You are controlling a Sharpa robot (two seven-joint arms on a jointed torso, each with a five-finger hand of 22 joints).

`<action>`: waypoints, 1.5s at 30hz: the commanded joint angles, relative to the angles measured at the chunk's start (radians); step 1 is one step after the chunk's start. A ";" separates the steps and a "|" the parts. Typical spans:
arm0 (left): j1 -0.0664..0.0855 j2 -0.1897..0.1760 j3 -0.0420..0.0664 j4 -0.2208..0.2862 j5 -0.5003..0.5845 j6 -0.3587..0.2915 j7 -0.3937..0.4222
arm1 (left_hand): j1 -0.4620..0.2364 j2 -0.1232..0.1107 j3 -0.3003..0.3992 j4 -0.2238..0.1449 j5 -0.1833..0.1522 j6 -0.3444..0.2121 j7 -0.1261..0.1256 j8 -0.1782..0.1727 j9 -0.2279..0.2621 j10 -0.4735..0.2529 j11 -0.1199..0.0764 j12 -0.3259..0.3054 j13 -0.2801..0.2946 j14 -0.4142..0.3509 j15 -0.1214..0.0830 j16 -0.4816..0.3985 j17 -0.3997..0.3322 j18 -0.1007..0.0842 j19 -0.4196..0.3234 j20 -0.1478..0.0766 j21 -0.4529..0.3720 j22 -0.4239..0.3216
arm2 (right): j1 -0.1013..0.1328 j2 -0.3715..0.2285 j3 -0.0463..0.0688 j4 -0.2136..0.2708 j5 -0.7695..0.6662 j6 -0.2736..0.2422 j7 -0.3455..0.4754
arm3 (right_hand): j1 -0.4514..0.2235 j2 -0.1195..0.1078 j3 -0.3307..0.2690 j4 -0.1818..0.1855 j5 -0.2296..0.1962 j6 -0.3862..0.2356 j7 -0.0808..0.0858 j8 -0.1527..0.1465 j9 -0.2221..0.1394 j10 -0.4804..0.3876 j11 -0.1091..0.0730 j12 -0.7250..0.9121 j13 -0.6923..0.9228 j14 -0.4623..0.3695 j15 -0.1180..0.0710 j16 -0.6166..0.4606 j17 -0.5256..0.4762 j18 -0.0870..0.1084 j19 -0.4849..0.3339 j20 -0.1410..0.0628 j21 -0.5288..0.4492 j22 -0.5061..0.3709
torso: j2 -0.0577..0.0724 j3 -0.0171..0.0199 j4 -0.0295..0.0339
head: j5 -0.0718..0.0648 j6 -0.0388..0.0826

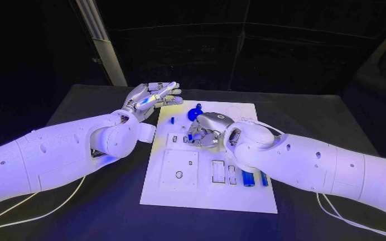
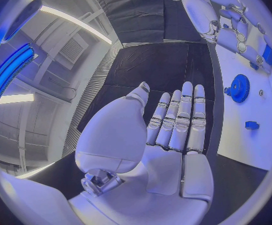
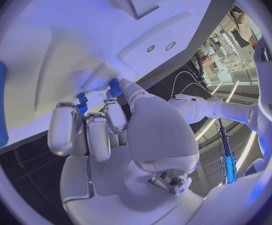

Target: Assemble the parts on the task board

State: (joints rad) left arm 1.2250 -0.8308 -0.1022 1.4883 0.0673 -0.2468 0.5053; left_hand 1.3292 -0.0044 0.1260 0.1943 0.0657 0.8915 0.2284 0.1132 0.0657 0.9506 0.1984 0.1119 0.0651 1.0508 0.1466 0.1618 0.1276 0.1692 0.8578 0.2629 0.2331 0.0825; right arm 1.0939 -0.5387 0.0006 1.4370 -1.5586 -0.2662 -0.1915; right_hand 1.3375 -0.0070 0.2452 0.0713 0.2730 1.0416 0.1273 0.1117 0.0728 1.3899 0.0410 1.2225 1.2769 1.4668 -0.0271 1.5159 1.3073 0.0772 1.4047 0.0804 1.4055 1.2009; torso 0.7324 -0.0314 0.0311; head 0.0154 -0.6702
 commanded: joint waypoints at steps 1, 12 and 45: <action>0.002 0.000 0.001 0.002 0.002 0.014 0.008 | 0.002 0.010 -0.001 -0.006 -0.004 -0.004 0.024 -0.002 0.000 0.003 0.000 -0.005 0.000 0.001 0.004 -0.004 0.001 0.015 0.007 0.000 -0.005 -0.002 | -0.004 -0.002 -0.006 -0.011 -0.022 0.030 -0.019 | 0.005 0.006 0.004 0.000 -0.005 0.011 -0.001 0.002 -0.001 -0.001 -0.003 0.001 0.000 0.079 -0.007 -0.006 0.149 -0.005 0.000 -0.007 0.003 -0.001 | 0.000 -0.0006 0.0015 | -0.002 -0.001; 0.002 0.001 0.001 0.001 0.002 0.014 0.007 | 0.002 0.010 -0.001 -0.006 -0.004 -0.004 0.024 -0.002 0.000 0.003 0.000 -0.005 0.000 0.001 0.004 -0.004 0.001 0.015 0.007 0.000 -0.005 -0.002 | -0.004 0.003 -0.006 -0.017 -0.034 0.063 -0.032 | -0.010 -0.013 0.007 0.000 -0.034 -0.001 0.004 -0.008 -0.004 -0.009 0.001 -0.014 -0.012 0.078 -0.005 -0.008 0.145 -0.004 -0.001 -0.006 0.001 -0.004 | 0.001 -0.0005 0.0002 | -0.003 -0.002; 0.002 -0.001 0.001 0.002 0.002 0.015 0.001 | 0.000 0.011 -0.002 -0.006 -0.004 -0.004 0.024 -0.002 0.000 0.003 0.000 -0.006 0.000 0.002 0.003 -0.005 0.001 0.015 0.007 -0.001 -0.006 -0.003 | -0.004 0.007 -0.006 -0.020 -0.063 0.059 -0.075 | -0.122 -0.095 -0.123 0.083 -0.093 -0.075 0.020 -0.040 -0.004 -0.032 0.018 -0.048 -0.042 0.075 0.010 -0.017 0.133 -0.002 -0.006 0.007 -0.009 -0.016 | 0.001 -0.0009 0.0002 | -0.006 -0.006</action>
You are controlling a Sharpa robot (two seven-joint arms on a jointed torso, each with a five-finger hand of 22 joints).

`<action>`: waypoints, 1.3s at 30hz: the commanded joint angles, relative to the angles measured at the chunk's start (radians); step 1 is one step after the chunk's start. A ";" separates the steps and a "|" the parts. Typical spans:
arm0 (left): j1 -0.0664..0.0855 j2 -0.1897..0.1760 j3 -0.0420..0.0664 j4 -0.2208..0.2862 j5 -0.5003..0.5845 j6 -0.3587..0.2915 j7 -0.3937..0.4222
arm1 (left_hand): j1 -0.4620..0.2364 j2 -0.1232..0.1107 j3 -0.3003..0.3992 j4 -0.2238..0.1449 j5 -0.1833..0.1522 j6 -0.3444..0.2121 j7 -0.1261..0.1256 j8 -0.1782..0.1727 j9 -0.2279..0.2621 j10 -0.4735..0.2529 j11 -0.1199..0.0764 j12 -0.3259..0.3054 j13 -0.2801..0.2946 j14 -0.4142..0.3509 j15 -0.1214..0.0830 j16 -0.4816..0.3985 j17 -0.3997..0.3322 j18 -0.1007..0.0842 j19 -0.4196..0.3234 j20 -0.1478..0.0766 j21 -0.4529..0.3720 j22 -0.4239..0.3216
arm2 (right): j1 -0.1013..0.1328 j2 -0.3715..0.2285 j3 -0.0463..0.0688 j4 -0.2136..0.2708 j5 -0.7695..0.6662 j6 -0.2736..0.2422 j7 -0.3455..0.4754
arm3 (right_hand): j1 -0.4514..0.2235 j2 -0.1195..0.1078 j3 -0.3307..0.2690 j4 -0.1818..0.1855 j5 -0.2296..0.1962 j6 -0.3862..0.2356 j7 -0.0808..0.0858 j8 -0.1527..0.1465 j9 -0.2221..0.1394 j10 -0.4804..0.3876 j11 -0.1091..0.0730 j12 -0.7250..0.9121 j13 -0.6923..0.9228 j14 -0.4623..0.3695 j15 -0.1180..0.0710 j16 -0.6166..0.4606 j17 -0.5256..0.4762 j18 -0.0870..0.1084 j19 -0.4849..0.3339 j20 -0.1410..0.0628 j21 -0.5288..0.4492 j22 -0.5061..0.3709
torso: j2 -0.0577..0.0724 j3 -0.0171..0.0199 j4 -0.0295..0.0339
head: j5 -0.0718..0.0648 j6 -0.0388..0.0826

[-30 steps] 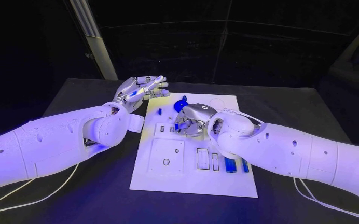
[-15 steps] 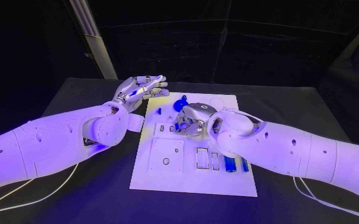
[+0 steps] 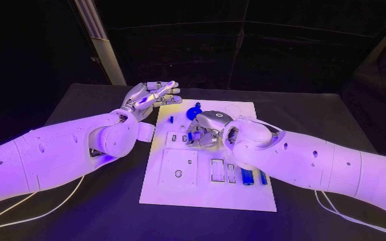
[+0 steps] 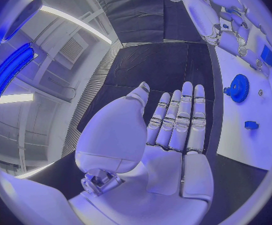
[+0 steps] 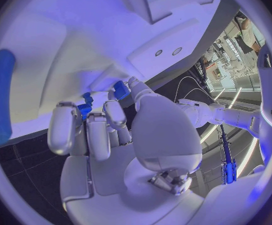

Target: Assemble the parts on the task board

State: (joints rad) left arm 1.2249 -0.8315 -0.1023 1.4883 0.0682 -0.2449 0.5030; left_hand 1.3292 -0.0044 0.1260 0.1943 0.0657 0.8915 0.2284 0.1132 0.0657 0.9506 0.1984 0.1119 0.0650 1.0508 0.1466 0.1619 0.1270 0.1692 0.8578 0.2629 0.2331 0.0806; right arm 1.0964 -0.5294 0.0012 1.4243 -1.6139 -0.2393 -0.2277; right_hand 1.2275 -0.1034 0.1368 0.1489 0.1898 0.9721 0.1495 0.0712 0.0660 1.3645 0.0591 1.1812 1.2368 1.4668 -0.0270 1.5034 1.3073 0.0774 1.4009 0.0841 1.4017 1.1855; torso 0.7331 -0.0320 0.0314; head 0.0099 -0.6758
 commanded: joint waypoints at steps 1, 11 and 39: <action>0.002 0.000 0.001 0.002 0.001 0.014 0.003 | 0.000 0.011 -0.002 -0.006 -0.004 -0.004 0.024 -0.002 0.000 0.003 0.000 -0.006 0.000 0.002 0.003 -0.005 0.002 0.015 0.007 -0.001 -0.006 -0.001 | -0.007 -0.002 -0.007 -0.007 -0.008 0.025 -0.040 | -0.013 0.002 -0.024 0.011 -0.012 -0.010 -0.001 0.000 0.002 -0.007 0.001 -0.006 -0.002 0.075 0.010 -0.005 0.133 -0.003 -0.002 0.004 -0.005 0.000 | 0.000 -0.0001 0.0001 | -0.001 0.000; 0.002 0.000 0.001 0.001 0.001 0.017 -0.002 | -0.001 0.012 -0.003 -0.007 -0.004 -0.002 0.022 -0.002 0.000 0.006 -0.001 -0.005 0.000 0.006 0.002 -0.005 0.003 0.016 0.012 -0.001 -0.005 -0.001 | -0.007 -0.025 -0.007 0.025 0.014 -0.157 0.054 | -0.006 0.000 -0.114 0.056 0.004 -0.043 0.008 0.001 0.004 -0.020 0.010 -0.019 -0.014 0.074 0.018 -0.009 0.126 -0.002 -0.003 0.011 -0.007 -0.003 | 0.000 0.0014 -0.0007 | -0.001 0.001; 0.092 0.058 0.001 -0.060 -0.748 0.327 -0.852 | -0.188 0.043 -0.192 0.094 -0.003 0.125 -0.138 0.259 0.109 0.258 -0.181 0.849 0.703 0.520 -0.198 1.409 1.444 -0.080 0.556 -0.207 1.047 0.993 | 0.141 -0.363 -0.003 0.077 0.914 -0.098 0.547 | 0.153 0.089 -0.195 0.026 0.036 -0.087 0.018 0.019 0.007 -0.300 0.019 -0.478 -0.448 -0.064 0.025 -0.419 -0.344 0.108 -0.289 0.019 -0.500 -0.714 | -0.049 0.0239 -0.0152 | 0.019 -0.009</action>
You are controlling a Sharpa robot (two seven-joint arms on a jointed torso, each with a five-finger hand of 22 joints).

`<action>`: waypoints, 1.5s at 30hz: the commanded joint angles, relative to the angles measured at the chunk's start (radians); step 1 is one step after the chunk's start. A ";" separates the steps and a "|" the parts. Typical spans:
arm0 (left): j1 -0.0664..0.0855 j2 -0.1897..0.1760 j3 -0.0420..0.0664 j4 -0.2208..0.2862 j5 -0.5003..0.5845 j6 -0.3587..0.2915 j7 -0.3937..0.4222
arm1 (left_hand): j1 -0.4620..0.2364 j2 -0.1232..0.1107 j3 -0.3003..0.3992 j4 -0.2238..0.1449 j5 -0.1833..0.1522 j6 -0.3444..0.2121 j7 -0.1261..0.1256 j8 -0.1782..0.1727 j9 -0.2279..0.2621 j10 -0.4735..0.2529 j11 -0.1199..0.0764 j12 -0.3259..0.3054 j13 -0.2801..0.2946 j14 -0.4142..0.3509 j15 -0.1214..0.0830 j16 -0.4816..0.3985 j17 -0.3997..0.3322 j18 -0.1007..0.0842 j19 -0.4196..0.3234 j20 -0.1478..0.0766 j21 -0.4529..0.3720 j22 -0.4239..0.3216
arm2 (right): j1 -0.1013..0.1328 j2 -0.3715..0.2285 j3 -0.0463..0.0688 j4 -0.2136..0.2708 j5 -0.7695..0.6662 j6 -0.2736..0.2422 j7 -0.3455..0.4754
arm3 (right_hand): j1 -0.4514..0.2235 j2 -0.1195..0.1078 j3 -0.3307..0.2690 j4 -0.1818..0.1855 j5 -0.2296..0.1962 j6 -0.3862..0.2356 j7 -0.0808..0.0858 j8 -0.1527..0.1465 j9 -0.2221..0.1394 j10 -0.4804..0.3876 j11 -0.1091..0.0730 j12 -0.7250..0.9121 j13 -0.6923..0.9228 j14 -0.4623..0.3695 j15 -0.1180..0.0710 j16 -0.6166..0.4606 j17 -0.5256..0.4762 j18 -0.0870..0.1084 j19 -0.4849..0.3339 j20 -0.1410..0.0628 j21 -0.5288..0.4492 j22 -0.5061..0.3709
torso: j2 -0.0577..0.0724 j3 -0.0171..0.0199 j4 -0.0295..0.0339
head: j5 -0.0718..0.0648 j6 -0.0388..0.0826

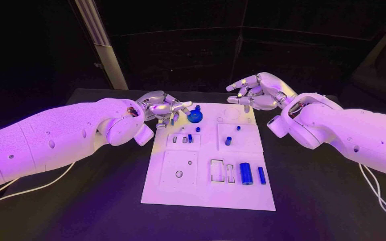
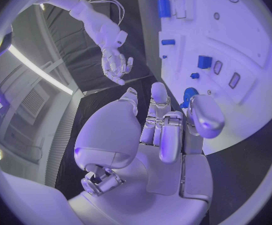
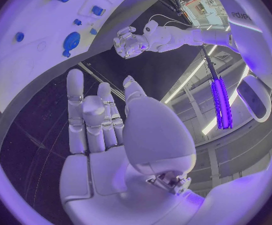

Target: Assemble the parts on the task board

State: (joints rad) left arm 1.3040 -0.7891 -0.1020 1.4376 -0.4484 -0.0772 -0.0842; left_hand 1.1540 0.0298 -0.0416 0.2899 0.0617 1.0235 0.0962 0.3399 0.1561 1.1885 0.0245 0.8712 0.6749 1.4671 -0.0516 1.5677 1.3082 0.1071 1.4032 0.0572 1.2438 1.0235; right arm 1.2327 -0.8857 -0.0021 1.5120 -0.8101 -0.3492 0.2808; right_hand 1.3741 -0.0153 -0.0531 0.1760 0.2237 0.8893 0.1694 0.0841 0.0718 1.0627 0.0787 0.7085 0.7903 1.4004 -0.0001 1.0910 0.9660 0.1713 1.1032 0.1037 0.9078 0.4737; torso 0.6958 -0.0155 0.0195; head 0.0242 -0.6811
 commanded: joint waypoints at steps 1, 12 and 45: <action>0.019 0.026 0.000 -0.015 -0.255 0.181 -0.297 | -0.006 0.012 -0.032 -0.002 0.000 -0.008 -0.007 0.052 0.030 0.034 -0.012 0.137 0.147 0.104 -0.003 0.003 0.263 -0.024 0.022 -0.003 0.062 0.089 | 0.006 -0.010 0.000 -0.015 0.114 0.010 0.038 | 0.008 0.003 -0.006 -0.001 0.003 -0.004 -0.002 0.006 0.001 0.002 -0.001 -0.006 -0.004 0.002 -0.002 -0.009 -0.004 0.014 0.010 -0.001 -0.009 -0.003 | -0.014 0.0094 -0.0041 | 0.007 -0.005; 0.069 0.145 -0.050 -0.089 -0.353 0.295 -0.474 | -0.010 0.037 -0.089 -0.001 -0.001 -0.060 -0.032 0.232 0.178 0.070 -0.031 0.296 0.319 0.104 -0.016 0.003 0.263 -0.056 0.081 -0.018 0.181 0.281 | 0.010 -0.016 0.000 -0.037 0.126 0.021 0.029 | 0.002 0.007 -0.017 0.005 0.003 -0.005 -0.002 0.009 0.001 0.004 -0.001 -0.007 -0.015 0.004 -0.003 -0.023 -0.012 0.014 0.019 -0.002 -0.021 -0.013 | -0.019 0.0165 -0.0064 | 0.019 -0.007; 0.074 0.291 -0.061 -0.219 -0.439 0.329 -0.564 | -0.010 0.057 -0.155 -0.003 0.000 -0.124 -0.047 0.359 0.329 0.091 -0.044 0.346 0.376 0.104 -0.029 0.003 0.263 -0.062 0.088 -0.028 0.204 0.321 | 0.010 -0.002 0.000 -0.059 0.125 0.036 0.008 | -0.001 0.019 -0.029 0.013 0.007 -0.005 -0.004 0.014 0.002 0.011 -0.002 -0.004 -0.027 0.016 -0.005 -0.015 0.005 0.014 0.032 -0.003 -0.033 -0.021 | -0.016 0.0132 -0.0070 | 0.021 -0.022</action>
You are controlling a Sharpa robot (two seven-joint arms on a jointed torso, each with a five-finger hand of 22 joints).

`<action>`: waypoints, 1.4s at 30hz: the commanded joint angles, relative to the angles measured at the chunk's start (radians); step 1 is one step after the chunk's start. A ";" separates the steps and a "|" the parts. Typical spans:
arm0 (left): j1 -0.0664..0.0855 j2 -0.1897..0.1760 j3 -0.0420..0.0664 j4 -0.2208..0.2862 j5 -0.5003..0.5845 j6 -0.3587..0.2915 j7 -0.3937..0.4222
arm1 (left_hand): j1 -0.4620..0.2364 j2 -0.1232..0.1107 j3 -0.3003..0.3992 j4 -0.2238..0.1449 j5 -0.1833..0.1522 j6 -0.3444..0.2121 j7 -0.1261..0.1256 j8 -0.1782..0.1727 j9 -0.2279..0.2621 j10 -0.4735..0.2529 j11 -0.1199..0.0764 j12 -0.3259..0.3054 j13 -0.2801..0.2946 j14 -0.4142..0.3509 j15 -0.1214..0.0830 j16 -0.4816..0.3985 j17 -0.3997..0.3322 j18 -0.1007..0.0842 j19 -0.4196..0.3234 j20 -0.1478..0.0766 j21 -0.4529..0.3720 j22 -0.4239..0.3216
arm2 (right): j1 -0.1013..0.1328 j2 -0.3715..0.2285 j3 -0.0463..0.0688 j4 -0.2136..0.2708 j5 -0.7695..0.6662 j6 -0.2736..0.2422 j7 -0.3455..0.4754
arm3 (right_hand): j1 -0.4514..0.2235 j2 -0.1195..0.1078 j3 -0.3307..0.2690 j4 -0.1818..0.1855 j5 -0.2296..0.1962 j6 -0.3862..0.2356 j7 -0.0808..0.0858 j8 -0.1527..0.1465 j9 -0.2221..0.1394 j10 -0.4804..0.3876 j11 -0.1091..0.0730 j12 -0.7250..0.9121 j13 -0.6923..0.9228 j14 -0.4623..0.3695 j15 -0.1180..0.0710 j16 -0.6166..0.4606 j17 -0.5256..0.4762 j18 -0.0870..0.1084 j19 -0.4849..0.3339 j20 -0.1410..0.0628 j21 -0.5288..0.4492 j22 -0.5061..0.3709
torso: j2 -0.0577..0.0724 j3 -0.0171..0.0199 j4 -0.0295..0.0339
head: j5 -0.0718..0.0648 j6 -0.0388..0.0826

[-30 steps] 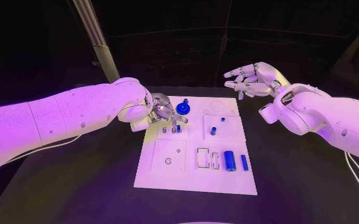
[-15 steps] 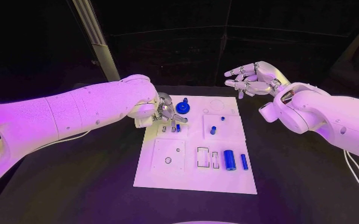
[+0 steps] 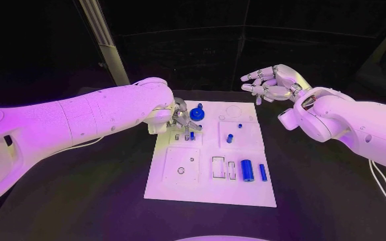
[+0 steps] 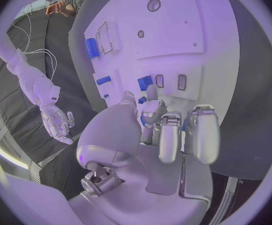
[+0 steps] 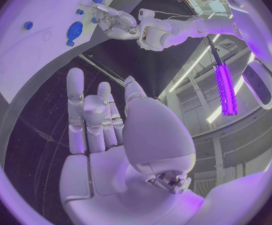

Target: Assemble the parts on the task board

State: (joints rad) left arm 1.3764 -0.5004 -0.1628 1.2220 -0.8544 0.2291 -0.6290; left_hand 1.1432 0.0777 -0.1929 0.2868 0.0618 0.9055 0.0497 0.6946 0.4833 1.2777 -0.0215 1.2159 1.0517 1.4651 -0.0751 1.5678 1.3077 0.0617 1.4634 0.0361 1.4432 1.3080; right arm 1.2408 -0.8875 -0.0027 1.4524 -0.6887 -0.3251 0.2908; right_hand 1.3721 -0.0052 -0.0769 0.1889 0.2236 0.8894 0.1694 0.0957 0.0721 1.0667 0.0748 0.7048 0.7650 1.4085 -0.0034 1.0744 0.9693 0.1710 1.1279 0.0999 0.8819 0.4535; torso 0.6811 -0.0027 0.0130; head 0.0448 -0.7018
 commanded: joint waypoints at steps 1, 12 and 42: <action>0.001 0.004 -0.001 -0.005 -0.034 0.025 -0.021 | 0.001 0.010 -0.004 0.000 0.000 -0.006 0.000 0.004 0.002 0.002 0.002 0.002 -0.001 0.106 -0.006 0.003 0.263 -0.017 0.028 -0.007 0.004 0.037 | 0.002 -0.001 0.001 0.000 0.003 0.012 -0.003 | 0.001 0.009 -0.005 0.001 0.007 -0.005 -0.003 0.002 0.002 0.007 0.001 0.000 -0.002 0.008 -0.001 0.001 0.002 0.015 0.008 0.000 -0.007 -0.001 | -0.001 0.0003 0.0004 | -0.001 -0.001; 0.001 0.019 -0.001 -0.012 -0.038 0.040 -0.030 | 0.012 0.014 -0.003 -0.003 0.001 -0.012 0.000 0.010 0.013 0.000 0.002 0.001 -0.002 0.106 -0.006 0.003 0.263 -0.017 0.028 -0.007 0.004 0.037 | 0.002 0.003 0.001 -0.004 0.002 0.014 -0.005 | 0.001 0.009 -0.005 0.001 0.007 -0.005 -0.003 0.003 0.002 0.007 0.001 0.000 -0.002 0.006 -0.001 -0.006 -0.007 0.015 0.008 0.000 -0.007 -0.002 | -0.001 0.0005 0.0004 | -0.001 -0.005; -0.004 0.045 -0.003 -0.031 -0.038 0.067 -0.037 | 0.065 0.025 0.016 -0.017 0.002 -0.039 0.004 0.013 0.042 -0.013 0.005 -0.010 -0.015 0.106 -0.002 0.003 0.263 -0.017 0.028 -0.005 0.007 0.043 | 0.002 0.015 0.001 -0.011 0.002 0.023 -0.013 | 0.006 0.013 -0.008 0.001 0.015 -0.007 -0.004 0.003 0.001 0.006 0.001 0.000 -0.008 0.007 -0.002 -0.010 -0.008 0.014 0.013 -0.001 -0.012 -0.005 | -0.001 0.0005 0.0008 | -0.003 -0.012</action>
State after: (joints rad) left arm 1.3710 -0.4561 -0.1655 1.1910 -0.8855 0.2771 -0.6576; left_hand 1.1982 0.1033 -0.1790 0.2731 0.0618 0.8734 0.0533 0.7016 0.5250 1.2738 -0.0176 1.2111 1.0371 1.4650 -0.0750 1.5677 1.3075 0.0618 1.4633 0.0363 1.4432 1.3079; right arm 1.2408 -0.8737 -0.0029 1.4413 -0.6890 -0.3103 0.2760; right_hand 1.3749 -0.0034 -0.0793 0.1914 0.2352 0.8866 0.1665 0.0957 0.0724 1.0667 0.0749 0.7048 0.7583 1.4098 -0.0019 1.0689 0.9621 0.1709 1.1352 0.1001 0.8742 0.4492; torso 0.6805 -0.0021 0.0141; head 0.0414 -0.7131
